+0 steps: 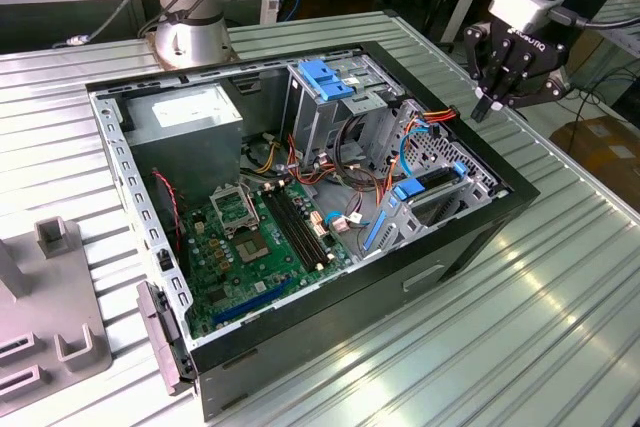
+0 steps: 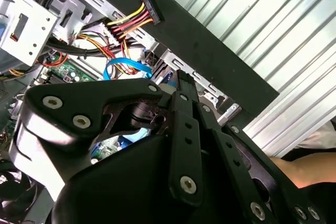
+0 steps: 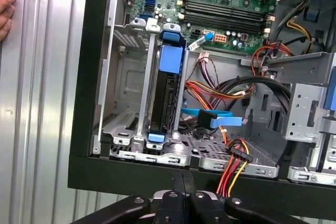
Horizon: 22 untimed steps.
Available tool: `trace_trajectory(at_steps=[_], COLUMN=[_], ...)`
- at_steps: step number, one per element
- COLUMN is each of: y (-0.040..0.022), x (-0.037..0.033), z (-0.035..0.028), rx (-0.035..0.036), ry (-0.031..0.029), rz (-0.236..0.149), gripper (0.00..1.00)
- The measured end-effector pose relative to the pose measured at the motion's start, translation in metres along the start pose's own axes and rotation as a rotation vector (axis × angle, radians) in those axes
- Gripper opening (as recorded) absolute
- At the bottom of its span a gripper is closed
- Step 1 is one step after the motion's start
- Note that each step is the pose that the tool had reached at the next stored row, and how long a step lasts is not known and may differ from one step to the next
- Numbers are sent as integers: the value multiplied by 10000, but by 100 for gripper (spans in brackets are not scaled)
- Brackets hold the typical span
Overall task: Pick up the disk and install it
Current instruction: 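Insert the first disk wire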
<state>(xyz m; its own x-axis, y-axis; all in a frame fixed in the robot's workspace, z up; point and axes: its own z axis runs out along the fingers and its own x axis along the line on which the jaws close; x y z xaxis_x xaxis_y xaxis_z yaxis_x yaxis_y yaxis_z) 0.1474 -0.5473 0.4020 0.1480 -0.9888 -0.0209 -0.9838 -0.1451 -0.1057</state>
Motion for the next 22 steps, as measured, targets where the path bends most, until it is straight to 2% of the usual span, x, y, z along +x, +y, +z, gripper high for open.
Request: trace_trajectory(at_steps=[6, 14, 17, 18, 19, 22], y=[-29, -30, -35, -37, -37, -41], x=[-23, -25, -24, -24, -24, -23], z=[10, 11, 14, 17, 17, 21], rx=[-8, -6, -16, -26, -32, -42], ry=[-37, -47, -95, -149, -175, -226], rz=[-360, -444, -908, -1407, -1659, -2123], gripper=[10, 10, 10, 10, 10, 11])
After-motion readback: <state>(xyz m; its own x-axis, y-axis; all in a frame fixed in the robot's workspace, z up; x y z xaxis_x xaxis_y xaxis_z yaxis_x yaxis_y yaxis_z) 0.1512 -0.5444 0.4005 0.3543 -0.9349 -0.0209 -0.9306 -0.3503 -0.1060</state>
